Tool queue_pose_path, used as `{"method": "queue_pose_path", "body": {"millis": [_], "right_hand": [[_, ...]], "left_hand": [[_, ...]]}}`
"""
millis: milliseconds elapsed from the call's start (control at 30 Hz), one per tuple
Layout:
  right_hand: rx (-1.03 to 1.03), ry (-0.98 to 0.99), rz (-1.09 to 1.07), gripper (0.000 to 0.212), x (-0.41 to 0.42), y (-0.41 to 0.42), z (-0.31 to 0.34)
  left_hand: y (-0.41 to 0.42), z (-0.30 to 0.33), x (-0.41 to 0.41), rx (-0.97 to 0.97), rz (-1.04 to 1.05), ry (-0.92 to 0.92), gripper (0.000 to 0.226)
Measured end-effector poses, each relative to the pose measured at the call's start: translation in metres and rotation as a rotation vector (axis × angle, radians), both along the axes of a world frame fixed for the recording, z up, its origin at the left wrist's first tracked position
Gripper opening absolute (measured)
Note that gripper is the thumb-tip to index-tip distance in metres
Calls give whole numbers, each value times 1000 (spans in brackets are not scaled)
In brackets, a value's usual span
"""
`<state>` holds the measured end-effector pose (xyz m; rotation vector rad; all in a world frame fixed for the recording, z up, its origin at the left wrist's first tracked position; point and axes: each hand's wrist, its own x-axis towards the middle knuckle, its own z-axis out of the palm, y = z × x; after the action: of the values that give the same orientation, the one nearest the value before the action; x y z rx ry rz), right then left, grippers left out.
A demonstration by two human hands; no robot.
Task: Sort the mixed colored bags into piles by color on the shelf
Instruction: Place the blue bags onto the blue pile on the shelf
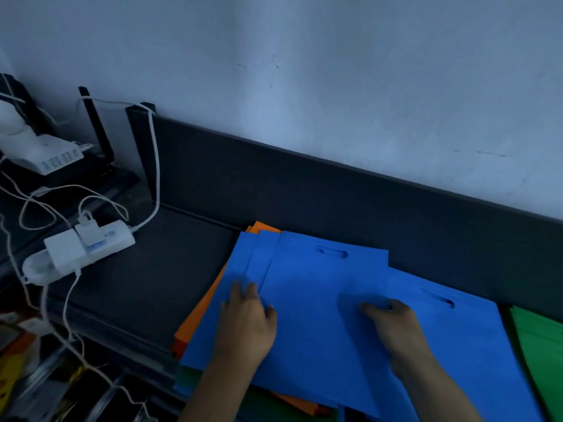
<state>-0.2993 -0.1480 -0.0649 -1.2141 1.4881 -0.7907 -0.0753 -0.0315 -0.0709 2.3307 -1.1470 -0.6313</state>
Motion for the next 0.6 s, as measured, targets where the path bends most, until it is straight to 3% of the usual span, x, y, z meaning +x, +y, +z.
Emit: {"method": "queue_pose_path", "body": {"millis": [100,233,367,433,600], "right_hand": [[58,13,55,15,-2,-2,-5],[9,104,109,5,-3,-1,-4],[-27,156,162,9,-4,5,-1],[-34,141,182,0,-3,8,0],[-125,38,172,20,-18,9,19]], "left_hand": [[1,3,-10,-38,-36,33,62],[0,5,-2,-39,96,-23,63],[-3,2,-15,28,36,-60,63],[-4,2,-23,7,25,-65,62],[-2,13,-22,-35,89,-88,55]]}}
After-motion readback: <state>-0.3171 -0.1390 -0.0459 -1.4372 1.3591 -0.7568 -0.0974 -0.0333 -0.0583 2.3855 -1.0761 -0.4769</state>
